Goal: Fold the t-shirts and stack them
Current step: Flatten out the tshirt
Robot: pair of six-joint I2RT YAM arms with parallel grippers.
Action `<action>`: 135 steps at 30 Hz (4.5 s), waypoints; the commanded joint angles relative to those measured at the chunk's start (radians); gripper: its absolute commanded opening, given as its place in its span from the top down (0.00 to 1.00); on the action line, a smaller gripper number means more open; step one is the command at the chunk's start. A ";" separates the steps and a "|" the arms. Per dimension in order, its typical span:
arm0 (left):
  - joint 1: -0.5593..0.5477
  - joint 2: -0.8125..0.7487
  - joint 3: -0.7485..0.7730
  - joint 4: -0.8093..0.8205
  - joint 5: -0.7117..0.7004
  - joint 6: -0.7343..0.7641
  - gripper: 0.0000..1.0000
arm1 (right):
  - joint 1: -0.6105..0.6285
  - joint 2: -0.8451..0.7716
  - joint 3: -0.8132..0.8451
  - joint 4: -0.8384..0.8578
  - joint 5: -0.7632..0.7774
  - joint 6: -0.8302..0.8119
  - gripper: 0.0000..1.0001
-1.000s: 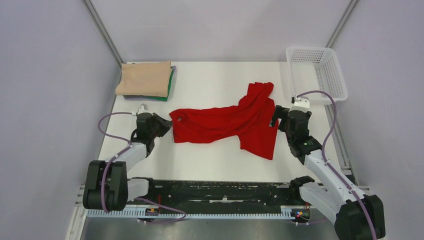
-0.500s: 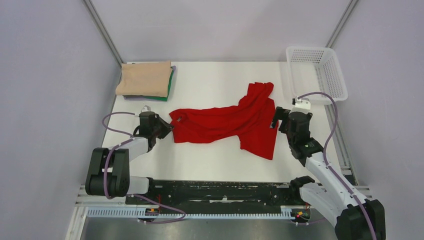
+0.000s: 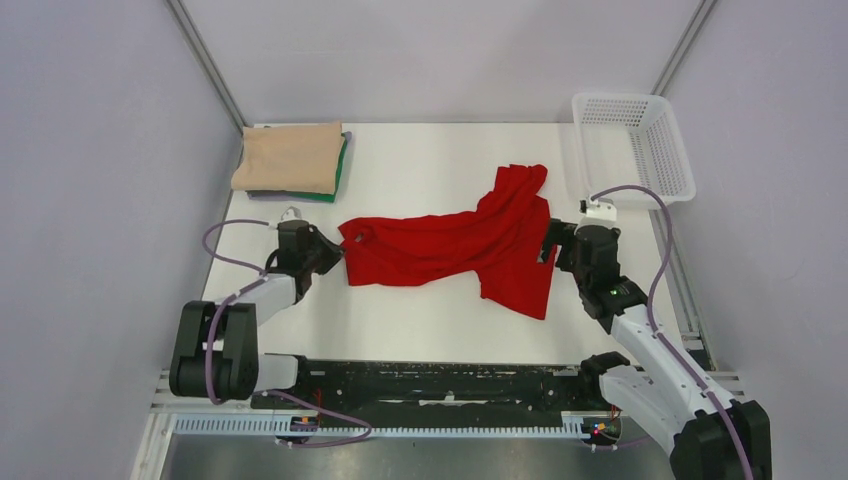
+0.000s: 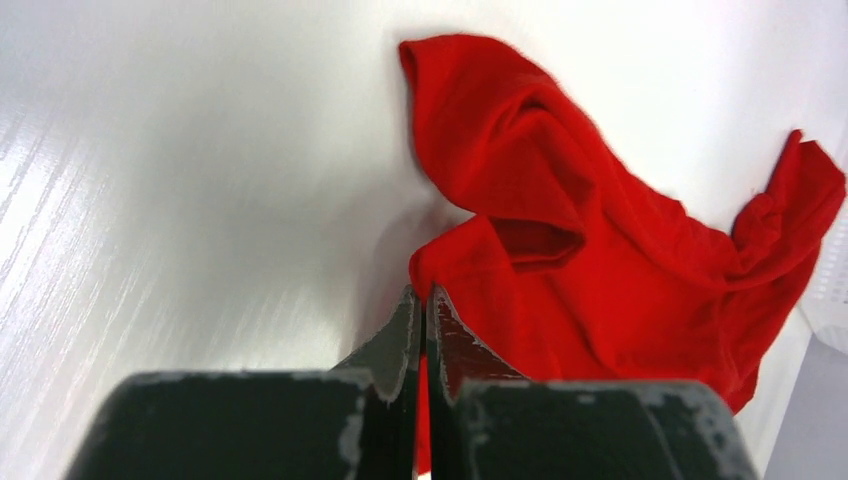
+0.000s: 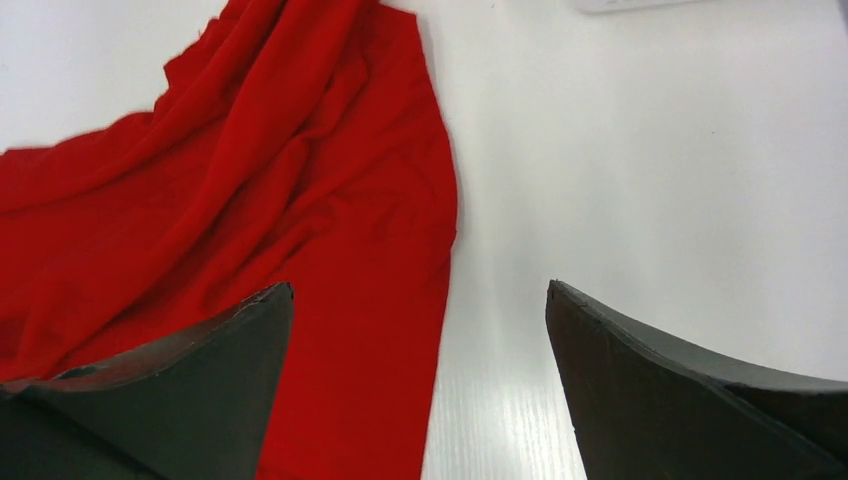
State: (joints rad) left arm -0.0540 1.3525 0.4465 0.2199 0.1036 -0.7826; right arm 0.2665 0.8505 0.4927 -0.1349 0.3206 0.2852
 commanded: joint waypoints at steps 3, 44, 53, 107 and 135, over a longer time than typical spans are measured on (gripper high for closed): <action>-0.026 -0.181 0.034 -0.162 -0.074 0.034 0.98 | 0.087 0.068 0.014 -0.163 -0.117 -0.009 0.02; -0.191 -0.414 0.119 -0.484 -0.222 -0.017 0.98 | 0.227 0.347 -0.111 -0.069 -0.119 -0.006 1.00; -0.196 -0.400 0.273 -0.539 -0.271 -0.005 0.98 | 0.225 0.223 0.022 0.038 0.174 0.045 1.00; -0.196 -0.616 0.970 -0.880 -0.461 0.062 0.98 | 0.218 -0.124 0.969 -0.289 0.190 -0.320 1.00; -0.119 0.554 1.034 -0.501 -0.643 0.069 0.98 | 0.044 0.868 0.755 0.179 0.363 -0.156 0.99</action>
State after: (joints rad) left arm -0.1829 1.7885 1.3212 -0.3058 -0.5148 -0.7269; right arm 0.3305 1.6260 1.1217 -0.0292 0.7074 0.1055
